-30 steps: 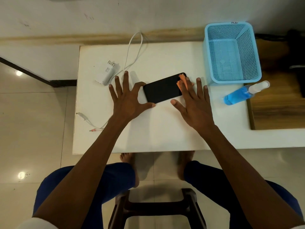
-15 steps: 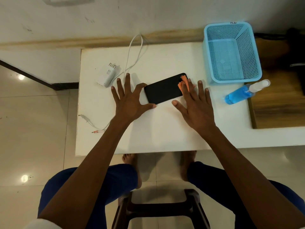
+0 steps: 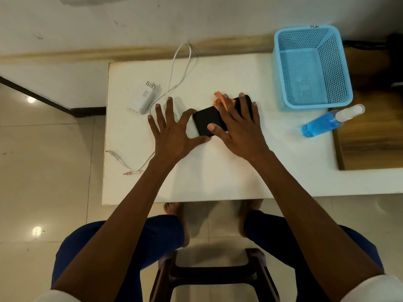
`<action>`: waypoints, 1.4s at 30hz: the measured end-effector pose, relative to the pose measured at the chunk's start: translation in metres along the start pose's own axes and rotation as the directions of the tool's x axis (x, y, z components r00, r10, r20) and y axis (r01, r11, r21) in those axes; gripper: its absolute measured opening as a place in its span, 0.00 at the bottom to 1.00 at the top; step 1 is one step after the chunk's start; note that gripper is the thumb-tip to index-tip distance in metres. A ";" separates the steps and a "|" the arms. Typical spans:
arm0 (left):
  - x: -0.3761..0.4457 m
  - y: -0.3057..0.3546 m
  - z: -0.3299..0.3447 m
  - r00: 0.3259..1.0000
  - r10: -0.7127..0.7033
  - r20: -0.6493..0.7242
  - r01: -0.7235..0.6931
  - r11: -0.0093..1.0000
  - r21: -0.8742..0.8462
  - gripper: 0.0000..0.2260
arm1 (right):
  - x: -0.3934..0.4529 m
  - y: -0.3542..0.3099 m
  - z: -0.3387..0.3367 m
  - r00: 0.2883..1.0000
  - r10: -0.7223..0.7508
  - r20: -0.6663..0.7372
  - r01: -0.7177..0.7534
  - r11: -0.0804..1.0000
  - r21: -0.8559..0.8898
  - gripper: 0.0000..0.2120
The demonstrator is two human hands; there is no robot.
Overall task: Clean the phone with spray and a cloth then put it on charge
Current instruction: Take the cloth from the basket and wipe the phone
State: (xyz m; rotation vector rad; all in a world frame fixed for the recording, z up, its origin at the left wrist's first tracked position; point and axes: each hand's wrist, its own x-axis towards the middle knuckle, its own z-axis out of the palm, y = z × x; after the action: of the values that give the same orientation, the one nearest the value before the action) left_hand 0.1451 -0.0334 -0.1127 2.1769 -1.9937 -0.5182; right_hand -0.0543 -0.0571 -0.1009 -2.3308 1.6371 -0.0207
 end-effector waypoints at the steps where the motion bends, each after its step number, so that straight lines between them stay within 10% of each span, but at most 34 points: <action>1: 0.000 0.000 -0.001 1.000 0.002 0.001 -0.002 1.000 0.003 0.37 | -0.002 -0.005 0.002 0.999 -0.038 0.014 0.038 0.999 -0.007 0.38; 7: -0.001 -0.002 -0.003 1.000 0.010 0.017 -0.011 1.000 0.015 0.36 | -0.011 -0.018 0.008 0.984 -0.172 0.057 0.176 0.980 -0.089 0.38; 21: 0.002 -0.001 0.000 1.000 0.006 -0.014 -0.005 0.999 0.045 0.38 | -0.051 0.042 -0.004 0.995 0.101 -0.003 -0.101 0.992 -0.072 0.39; 31: 0.000 0.000 -0.004 0.999 0.027 -0.033 -0.026 0.999 0.046 0.38 | -0.054 -0.006 0.005 0.973 -0.197 0.118 0.203 0.978 -0.037 0.40; 42: -0.025 0.024 -0.001 0.998 0.017 -0.062 0.000 0.962 0.275 0.44 | -0.047 0.029 -0.016 0.999 0.002 0.037 -0.003 1.000 0.023 0.39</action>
State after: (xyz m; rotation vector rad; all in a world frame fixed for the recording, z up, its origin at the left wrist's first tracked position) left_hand 0.1219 -0.0111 -0.0998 2.3031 -2.1505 -0.1753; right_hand -0.1003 -0.0267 -0.0851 -2.2979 1.6135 0.0043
